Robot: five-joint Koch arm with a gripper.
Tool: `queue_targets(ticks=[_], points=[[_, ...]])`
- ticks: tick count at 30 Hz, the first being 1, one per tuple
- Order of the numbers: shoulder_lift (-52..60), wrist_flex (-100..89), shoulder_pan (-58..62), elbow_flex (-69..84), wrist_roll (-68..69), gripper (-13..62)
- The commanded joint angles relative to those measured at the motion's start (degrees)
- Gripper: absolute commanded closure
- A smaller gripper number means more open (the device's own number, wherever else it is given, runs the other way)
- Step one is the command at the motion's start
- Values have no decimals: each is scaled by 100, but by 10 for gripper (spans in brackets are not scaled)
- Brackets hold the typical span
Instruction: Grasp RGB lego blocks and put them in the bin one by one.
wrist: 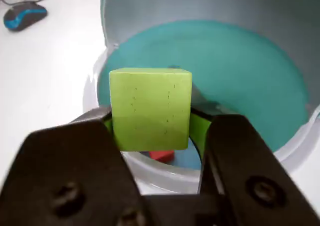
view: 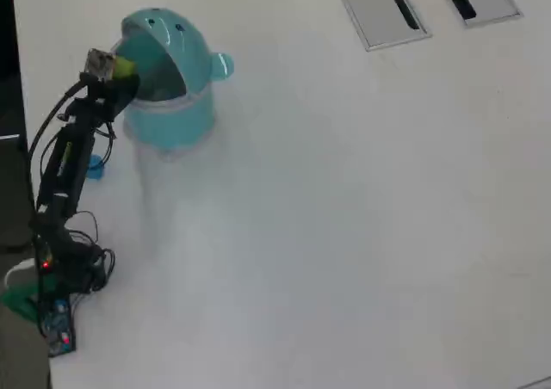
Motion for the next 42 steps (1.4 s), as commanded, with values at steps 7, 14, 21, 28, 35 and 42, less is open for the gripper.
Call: queue_targets(ticks=[7,14,21,28,35,42], points=[[-62,-976,0,-598,-387,314],[9,-1002,-44,-439,-1055,270],[70,-1002,-44,-396,-1292,256],[501,-1125,-105,202,-1292,254],[835,-1160,-167,562,-1292,248],[1072,-1160,-431,809,-1292,248]])
